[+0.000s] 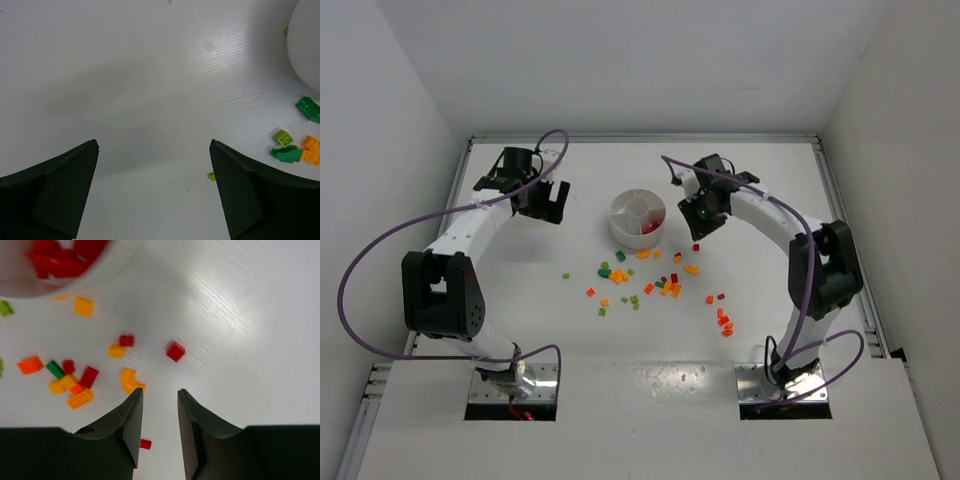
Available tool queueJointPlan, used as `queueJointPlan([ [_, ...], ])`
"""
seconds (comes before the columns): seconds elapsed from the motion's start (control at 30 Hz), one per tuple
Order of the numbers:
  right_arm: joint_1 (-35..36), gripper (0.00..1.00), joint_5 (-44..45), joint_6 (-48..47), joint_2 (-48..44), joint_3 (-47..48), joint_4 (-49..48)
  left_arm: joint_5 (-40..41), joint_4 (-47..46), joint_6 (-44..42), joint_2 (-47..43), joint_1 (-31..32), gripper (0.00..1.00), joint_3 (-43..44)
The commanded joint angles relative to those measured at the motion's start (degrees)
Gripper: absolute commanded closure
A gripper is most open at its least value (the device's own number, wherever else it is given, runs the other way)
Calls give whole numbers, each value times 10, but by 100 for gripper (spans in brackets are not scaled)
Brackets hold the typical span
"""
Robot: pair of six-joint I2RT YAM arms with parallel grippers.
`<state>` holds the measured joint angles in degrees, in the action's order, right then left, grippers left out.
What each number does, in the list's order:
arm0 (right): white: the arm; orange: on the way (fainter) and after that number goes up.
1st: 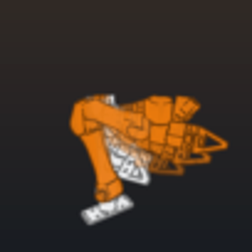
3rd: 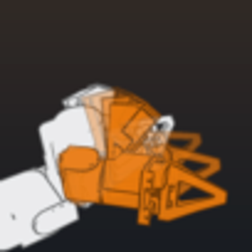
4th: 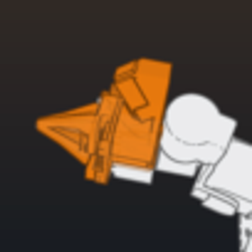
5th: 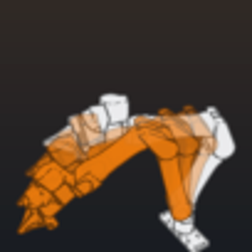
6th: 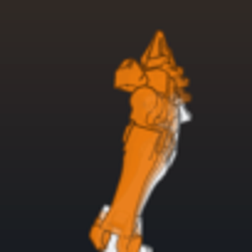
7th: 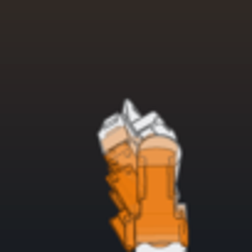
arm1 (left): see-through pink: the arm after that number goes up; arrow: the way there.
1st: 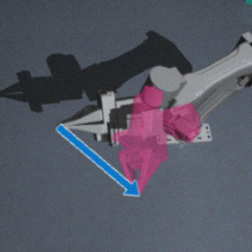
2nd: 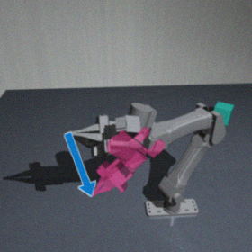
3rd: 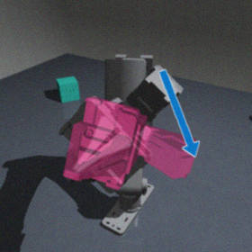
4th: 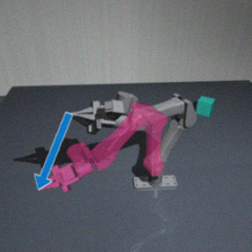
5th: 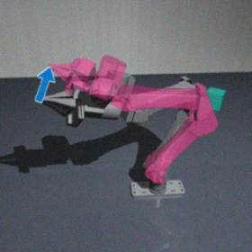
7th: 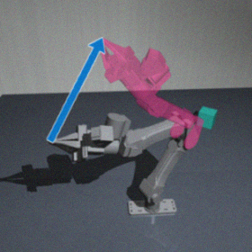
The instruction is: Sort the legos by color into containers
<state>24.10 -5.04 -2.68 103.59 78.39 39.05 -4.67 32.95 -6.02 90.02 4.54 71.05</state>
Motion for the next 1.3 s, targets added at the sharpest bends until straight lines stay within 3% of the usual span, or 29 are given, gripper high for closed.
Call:
queueJointPlan([
  [0.0, -12, 66, 27, 43, -27, -58, -18, 0, -10, 0, -8, 5, 0, 21],
  [0.17, -12, 60, 27, 87, 5, -90, -47, 0, -10, 0, -3, 5, 0, 27],
  [0.5, -18, 60, 23, 148, 95, -39, -52, 7, -10, 6, -2, 5, 0, 26],
  [1.0, -33, 67, 44, 159, 164, -18, -79, 12, -10, 0, 3, 5, 0, 27],
  [1.27, -55, 94, 34, 146, 154, -31, -79, 12, -10, 0, 3, 5, 0, 27],
])
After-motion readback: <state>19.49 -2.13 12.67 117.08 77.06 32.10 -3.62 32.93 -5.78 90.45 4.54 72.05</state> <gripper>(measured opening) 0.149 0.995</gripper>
